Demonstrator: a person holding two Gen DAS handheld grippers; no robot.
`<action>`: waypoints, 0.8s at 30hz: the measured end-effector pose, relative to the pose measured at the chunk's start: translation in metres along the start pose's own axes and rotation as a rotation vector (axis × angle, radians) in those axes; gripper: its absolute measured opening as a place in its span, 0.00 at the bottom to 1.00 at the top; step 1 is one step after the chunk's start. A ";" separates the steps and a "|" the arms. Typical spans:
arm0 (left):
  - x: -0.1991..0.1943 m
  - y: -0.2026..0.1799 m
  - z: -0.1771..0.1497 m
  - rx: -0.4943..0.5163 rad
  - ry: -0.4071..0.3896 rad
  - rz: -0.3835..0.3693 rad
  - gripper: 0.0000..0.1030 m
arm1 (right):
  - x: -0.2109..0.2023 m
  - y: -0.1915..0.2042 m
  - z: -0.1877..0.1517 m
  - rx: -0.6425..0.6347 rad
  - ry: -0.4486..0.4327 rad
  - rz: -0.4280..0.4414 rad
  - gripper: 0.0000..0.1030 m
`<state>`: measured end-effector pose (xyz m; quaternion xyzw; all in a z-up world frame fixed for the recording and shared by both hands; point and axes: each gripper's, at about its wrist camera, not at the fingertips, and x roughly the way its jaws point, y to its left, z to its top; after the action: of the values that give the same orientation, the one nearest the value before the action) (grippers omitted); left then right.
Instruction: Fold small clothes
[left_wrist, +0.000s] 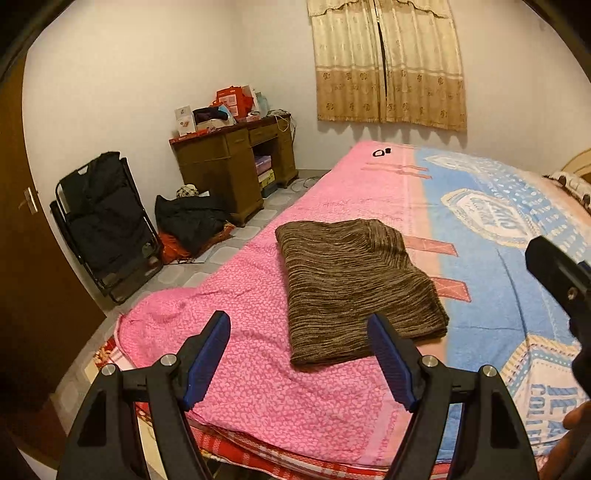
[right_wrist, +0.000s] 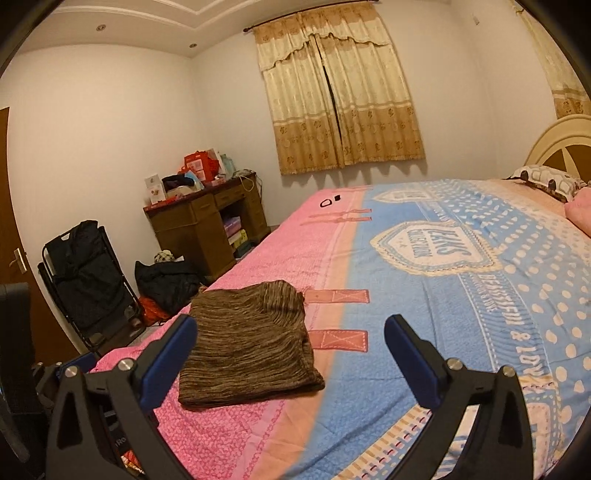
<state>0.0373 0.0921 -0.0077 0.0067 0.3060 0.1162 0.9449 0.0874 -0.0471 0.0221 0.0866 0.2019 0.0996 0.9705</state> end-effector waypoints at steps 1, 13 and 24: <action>-0.001 0.000 -0.001 -0.009 -0.002 -0.007 0.75 | 0.000 0.000 -0.001 0.001 -0.003 0.001 1.00; 0.000 0.003 -0.001 -0.032 0.002 0.012 0.75 | -0.005 -0.003 -0.002 0.008 -0.022 -0.001 1.00; 0.001 -0.001 -0.001 -0.023 -0.002 0.067 0.75 | -0.006 -0.002 -0.002 0.004 -0.016 0.000 1.00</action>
<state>0.0381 0.0916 -0.0093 0.0063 0.3035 0.1513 0.9407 0.0817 -0.0502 0.0224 0.0894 0.1941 0.0987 0.9719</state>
